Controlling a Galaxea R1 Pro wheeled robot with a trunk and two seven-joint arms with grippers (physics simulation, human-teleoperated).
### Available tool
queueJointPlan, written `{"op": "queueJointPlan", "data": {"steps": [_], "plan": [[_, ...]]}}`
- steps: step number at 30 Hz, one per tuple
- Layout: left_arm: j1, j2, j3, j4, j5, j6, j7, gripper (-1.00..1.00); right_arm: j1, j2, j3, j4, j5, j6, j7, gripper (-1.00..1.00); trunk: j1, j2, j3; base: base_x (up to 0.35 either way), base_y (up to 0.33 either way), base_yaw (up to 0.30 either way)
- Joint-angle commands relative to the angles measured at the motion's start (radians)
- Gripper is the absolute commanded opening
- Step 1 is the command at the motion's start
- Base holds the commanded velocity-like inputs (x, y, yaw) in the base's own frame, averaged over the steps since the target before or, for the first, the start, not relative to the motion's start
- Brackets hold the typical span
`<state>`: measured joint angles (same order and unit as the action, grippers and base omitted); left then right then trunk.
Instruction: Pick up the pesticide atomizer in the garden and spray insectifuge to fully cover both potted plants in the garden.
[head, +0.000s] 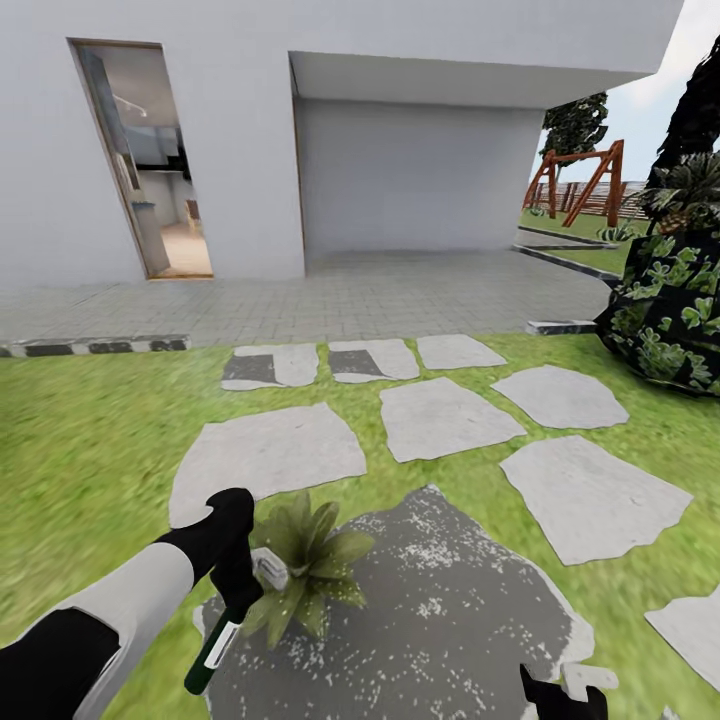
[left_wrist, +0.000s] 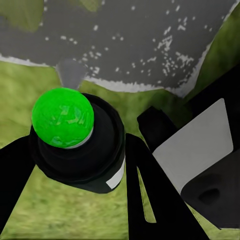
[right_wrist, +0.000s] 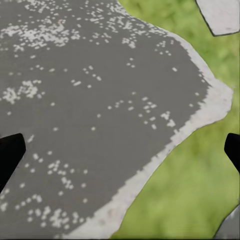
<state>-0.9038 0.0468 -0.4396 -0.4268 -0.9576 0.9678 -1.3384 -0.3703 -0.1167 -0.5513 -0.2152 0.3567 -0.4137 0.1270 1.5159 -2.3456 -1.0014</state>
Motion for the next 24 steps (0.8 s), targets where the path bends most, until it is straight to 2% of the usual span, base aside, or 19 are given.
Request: {"op": "queueJointPlan", "data": {"steps": [1, 8, 11, 17, 21, 24], "plan": [[0.0, 0.001, -0.002, -0.003, -0.007, 0.009, -0.01, -1.0, -0.001, 0.0, -0.009, 0.0, 0.005, -0.004, 0.006, 1.0, 0.0, 0.0, -0.001, -0.006, 0.306, 0.0], [0.0, 0.0, -0.002, -0.003, -0.007, 0.009, -0.01, -1.0, -0.001, 0.0, -0.01, -0.001, 0.003, -0.004, 0.005, 1.0, 0.0, 0.0, -0.001, -0.001, 0.293, 0.0], [0.0, -0.001, -0.002, -0.003, -0.007, 0.009, -0.01, -1.0, -0.001, 0.0, -0.009, -0.001, 0.002, -0.004, 0.005, 1.0, 0.0, 0.0, -0.001, 0.0, 0.076, -0.068], [-0.001, 0.0, -0.004, -0.003, -0.007, 0.008, -0.002, -1.0, -0.001, 0.0, -0.009, -0.001, 0.002, -0.004, 0.005, 1.0, 0.0, 0.0, -0.001, 0.0, 0.006, -0.236], [-0.001, 0.004, -0.003, -0.002, -0.007, 0.008, -0.001, -1.0, -0.001, 0.001, -0.009, -0.001, 0.003, -0.004, 0.006, 1.0, 0.0, 0.0, -0.001, 0.0, 0.011, -0.043], [-0.001, 0.005, -0.002, -0.002, -0.007, 0.008, -0.001, -1.0, -0.001, 0.006, -0.009, -0.001, 0.003, -0.004, 0.008, 1.0, 0.0, 0.0, -0.001, 0.071, 0.255, -0.001]]}}
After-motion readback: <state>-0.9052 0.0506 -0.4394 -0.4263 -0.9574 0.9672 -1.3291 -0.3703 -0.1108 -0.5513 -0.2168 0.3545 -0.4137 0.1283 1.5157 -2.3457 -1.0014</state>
